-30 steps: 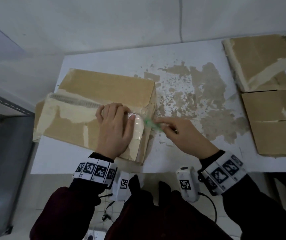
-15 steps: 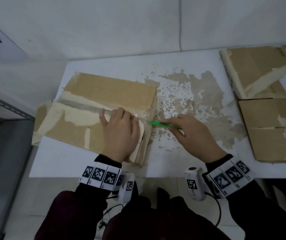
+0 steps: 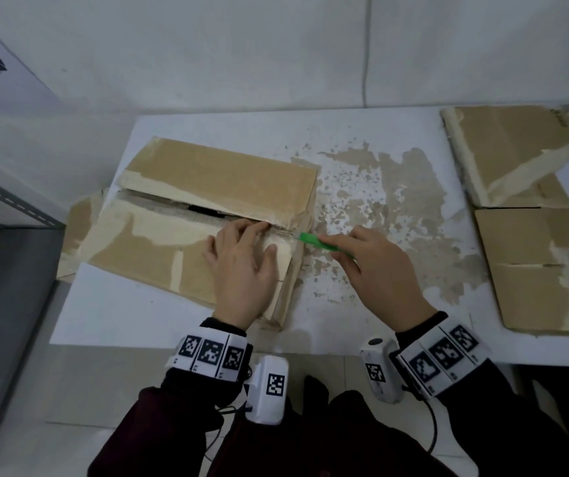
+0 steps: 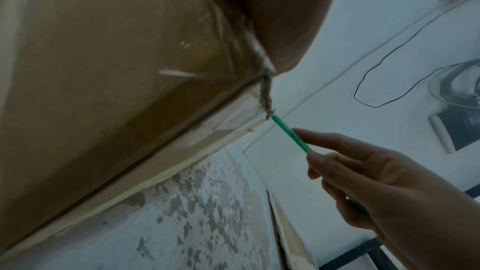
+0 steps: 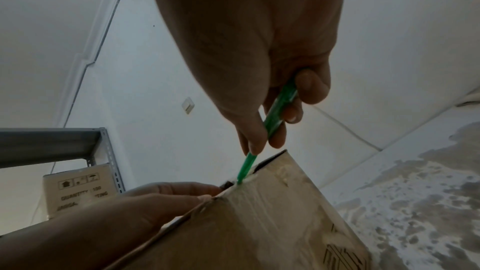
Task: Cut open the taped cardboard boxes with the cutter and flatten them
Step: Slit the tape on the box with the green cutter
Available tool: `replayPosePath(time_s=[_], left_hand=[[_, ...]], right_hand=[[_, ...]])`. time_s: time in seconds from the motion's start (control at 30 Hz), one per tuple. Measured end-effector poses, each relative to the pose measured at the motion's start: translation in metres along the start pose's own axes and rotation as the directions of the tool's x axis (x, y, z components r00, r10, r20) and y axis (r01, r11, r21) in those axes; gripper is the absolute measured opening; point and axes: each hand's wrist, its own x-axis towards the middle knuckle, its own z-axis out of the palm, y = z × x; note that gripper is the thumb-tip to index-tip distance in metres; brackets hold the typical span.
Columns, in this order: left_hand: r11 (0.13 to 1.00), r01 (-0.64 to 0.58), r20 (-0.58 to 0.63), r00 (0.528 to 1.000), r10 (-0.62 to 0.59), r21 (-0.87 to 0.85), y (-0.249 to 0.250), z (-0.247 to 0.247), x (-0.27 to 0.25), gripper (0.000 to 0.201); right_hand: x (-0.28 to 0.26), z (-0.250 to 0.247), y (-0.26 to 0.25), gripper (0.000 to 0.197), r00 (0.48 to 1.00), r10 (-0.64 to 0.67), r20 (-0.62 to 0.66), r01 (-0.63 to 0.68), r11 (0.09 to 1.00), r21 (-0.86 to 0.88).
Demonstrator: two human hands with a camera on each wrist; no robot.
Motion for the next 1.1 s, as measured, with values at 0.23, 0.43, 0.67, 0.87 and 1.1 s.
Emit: replayPosePath(time_s=[0.23,0.43,0.67,0.87,1.1], left_hand=[[1.0,-0.007,-0.024,1.0,0.008,0.012,-0.001,0.003,0.001,0.038],[1.0,0.007,-0.038,0.999,-0.008,-0.001,0.0,0.002,0.001,0.041],[0.999,0.001,-0.018,1.0,-0.001,0.039,0.009,0.001,0.0,0.049],[0.99,-0.035,0.003,0.999,0.034,0.136,0.009,0.008,0.004,0.05],[0.969,-0.133,0.021,0.991,0.131,0.208,0.003,0.01,0.007,0.059]], right_hand=[[0.009,-0.002,-0.002,0.028,1.0,0.017,0.009,-0.017,0.999,-0.038],[0.013,0.009,-0.018,0.029,0.997,0.048,-0.055,-0.059,0.977,-0.204],[0.043,-0.009,0.022,0.03,0.968,0.247,-0.032,-0.249,0.967,-0.048],[-0.012,0.02,0.108,0.028,0.703,0.706,0.087,-0.701,0.668,0.25],[-0.051,0.068,0.148,0.022,0.6,0.799,-0.026,-0.78,0.592,0.2]])
